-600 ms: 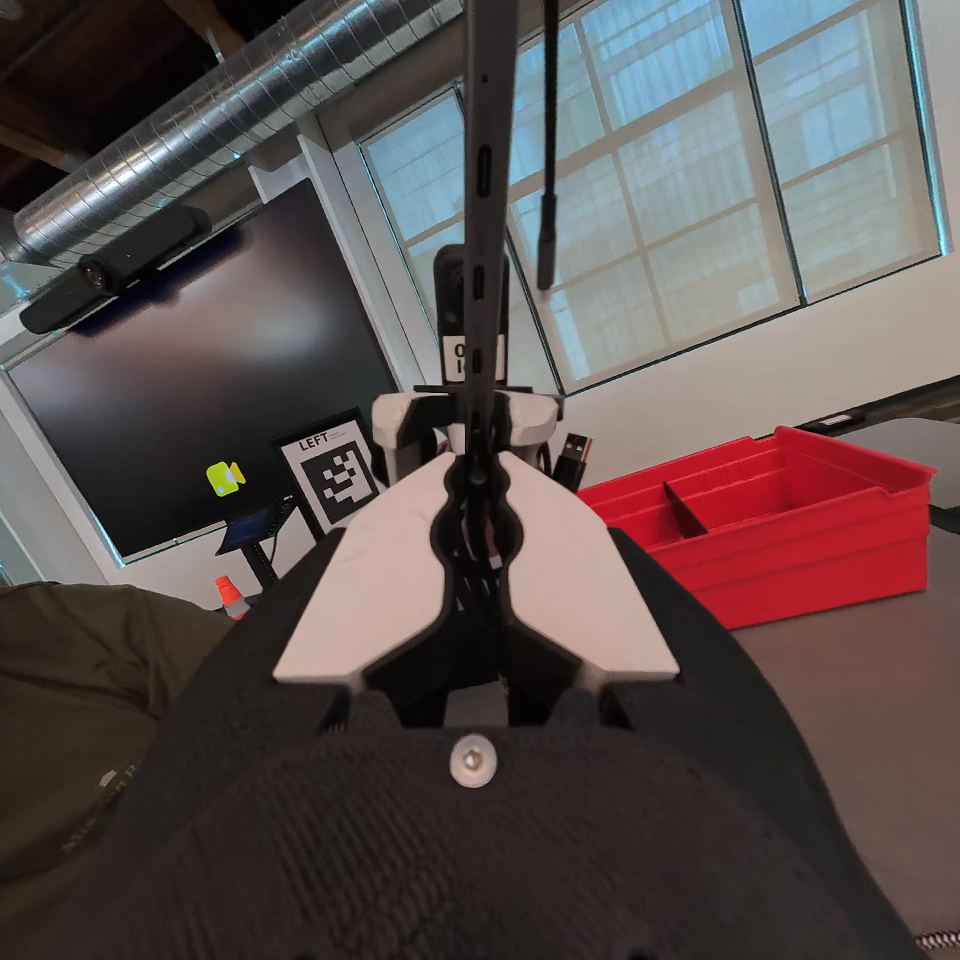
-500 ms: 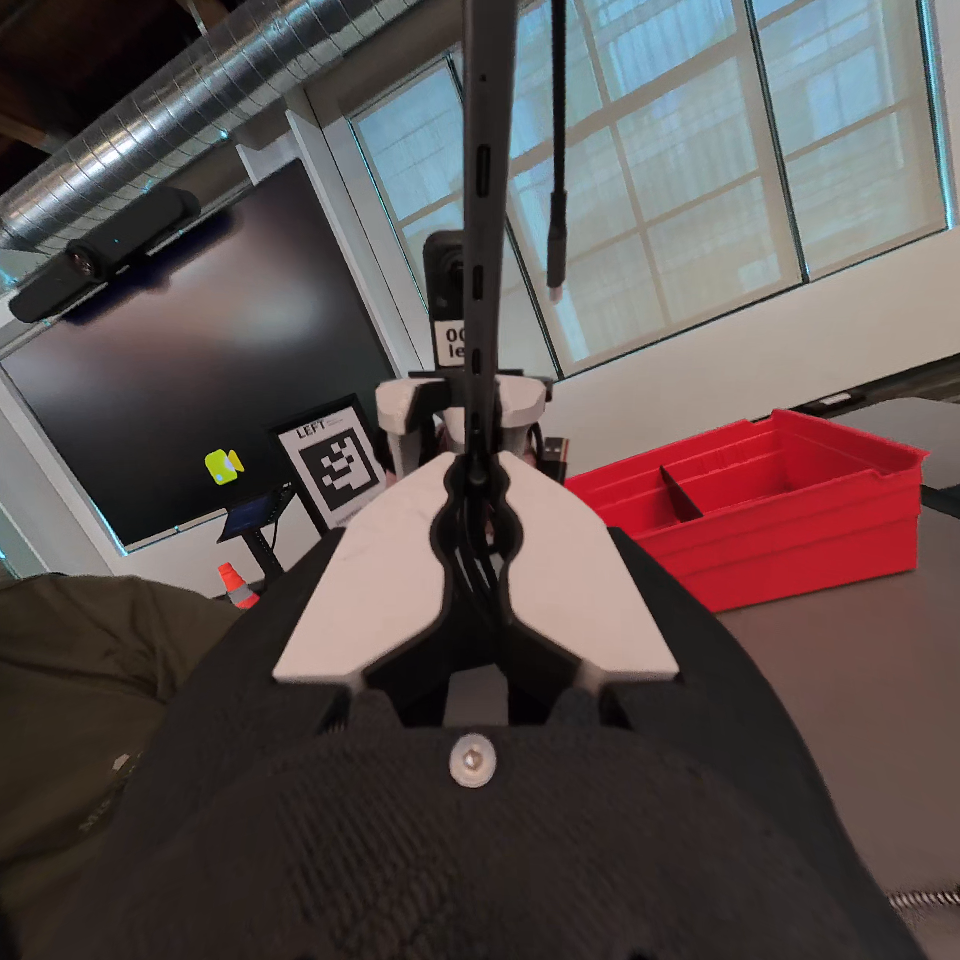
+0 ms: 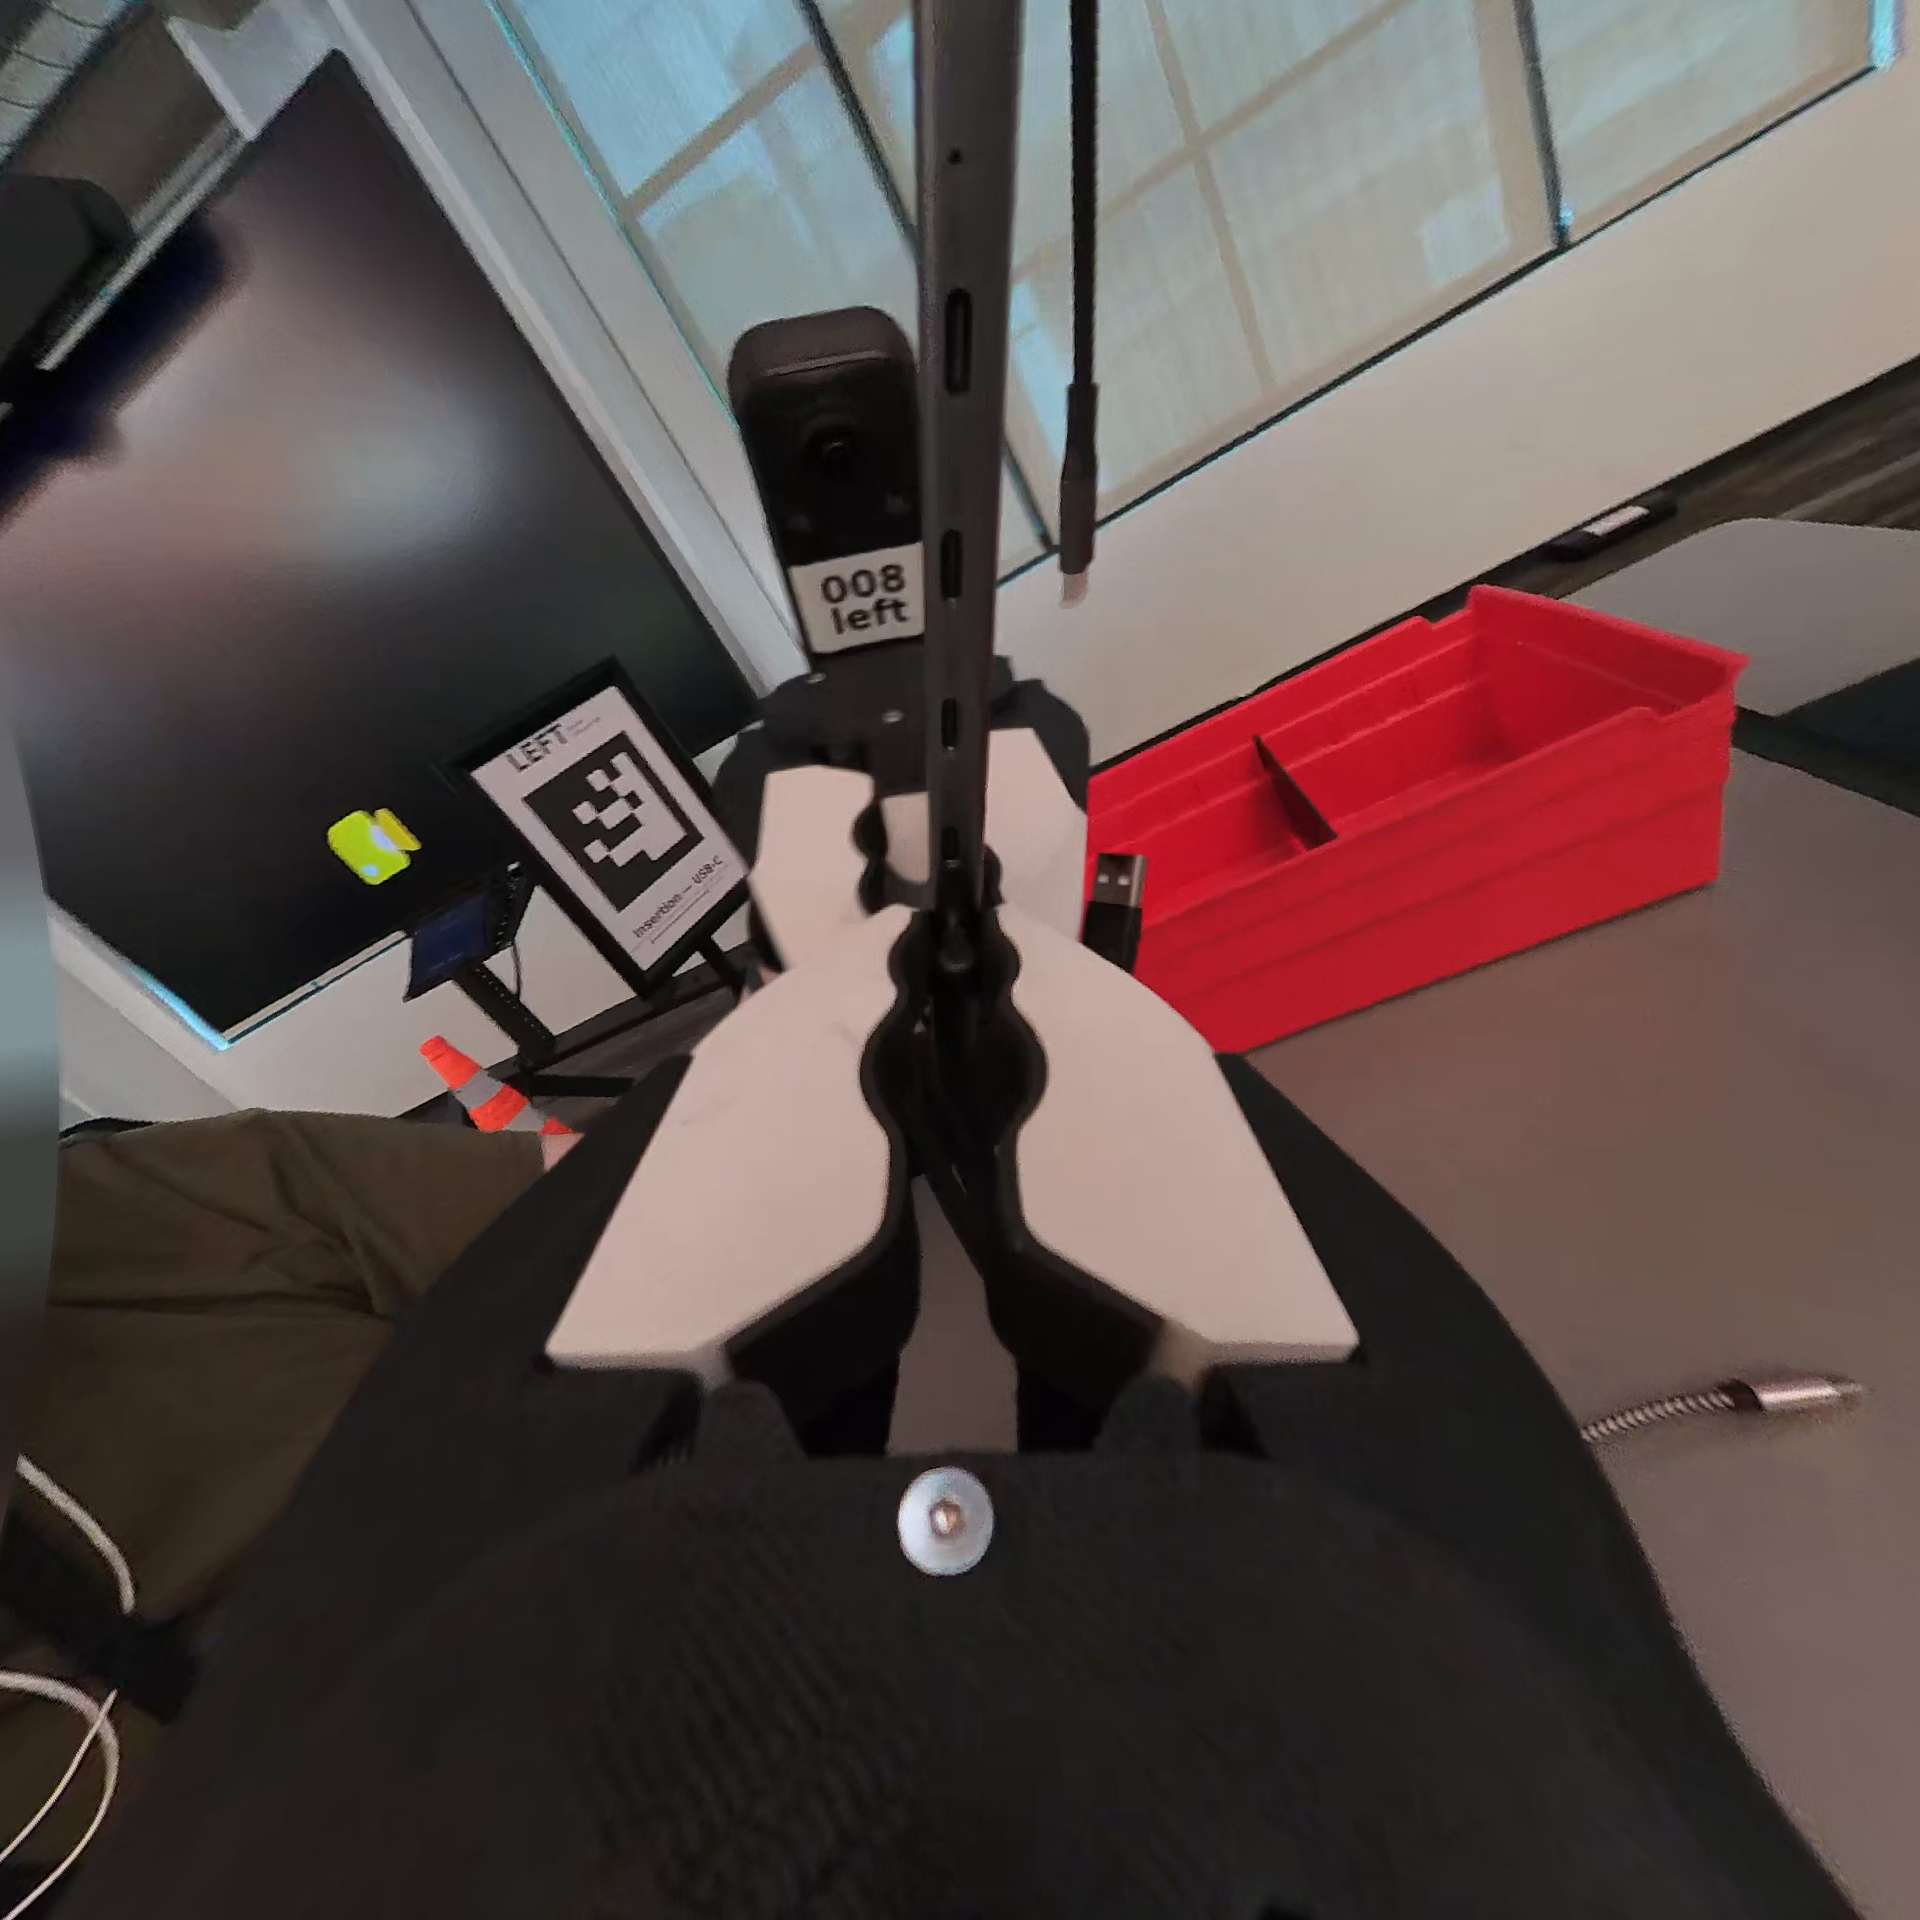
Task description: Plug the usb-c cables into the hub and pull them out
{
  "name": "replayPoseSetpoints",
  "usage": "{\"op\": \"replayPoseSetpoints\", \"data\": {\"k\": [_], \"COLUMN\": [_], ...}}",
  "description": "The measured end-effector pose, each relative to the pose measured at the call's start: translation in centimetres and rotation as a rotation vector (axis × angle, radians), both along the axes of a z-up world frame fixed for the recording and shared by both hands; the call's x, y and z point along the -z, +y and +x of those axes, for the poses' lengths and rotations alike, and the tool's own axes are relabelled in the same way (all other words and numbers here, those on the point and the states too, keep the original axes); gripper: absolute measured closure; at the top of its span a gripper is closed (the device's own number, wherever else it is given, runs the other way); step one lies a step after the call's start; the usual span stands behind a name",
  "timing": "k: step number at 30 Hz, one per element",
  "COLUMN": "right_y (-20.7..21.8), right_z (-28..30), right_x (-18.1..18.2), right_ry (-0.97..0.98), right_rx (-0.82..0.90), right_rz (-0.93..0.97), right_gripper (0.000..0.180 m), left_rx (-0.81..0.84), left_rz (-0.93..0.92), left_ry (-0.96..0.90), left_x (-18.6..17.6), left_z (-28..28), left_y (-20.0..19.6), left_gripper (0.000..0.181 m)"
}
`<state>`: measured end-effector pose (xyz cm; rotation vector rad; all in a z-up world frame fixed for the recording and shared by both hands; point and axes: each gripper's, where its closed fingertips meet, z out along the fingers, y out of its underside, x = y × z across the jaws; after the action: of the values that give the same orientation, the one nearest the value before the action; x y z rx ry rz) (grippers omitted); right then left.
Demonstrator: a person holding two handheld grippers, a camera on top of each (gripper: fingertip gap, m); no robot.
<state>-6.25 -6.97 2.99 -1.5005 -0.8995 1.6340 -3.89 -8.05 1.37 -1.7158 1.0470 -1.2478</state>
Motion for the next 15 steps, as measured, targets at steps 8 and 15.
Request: {"op": "replayPoseSetpoints", "data": {"k": [8,15], "right_y": [2.3,1.5], "right_z": [0.6,0.4], "right_x": [0.2,-0.3], "right_ry": [0.027,0.007], "right_rx": [0.156,0.14], "right_rz": [-0.039,0.013], "right_gripper": [0.171,0.171], "left_rx": [-0.318,-0.312], "left_rz": [0.197,0.277], "left_ry": [0.188,0.195], "left_x": [0.9,-0.1], "left_z": [0.5,0.1], "left_y": [2.9,2.3], "left_gripper": [0.127,0.143]}}
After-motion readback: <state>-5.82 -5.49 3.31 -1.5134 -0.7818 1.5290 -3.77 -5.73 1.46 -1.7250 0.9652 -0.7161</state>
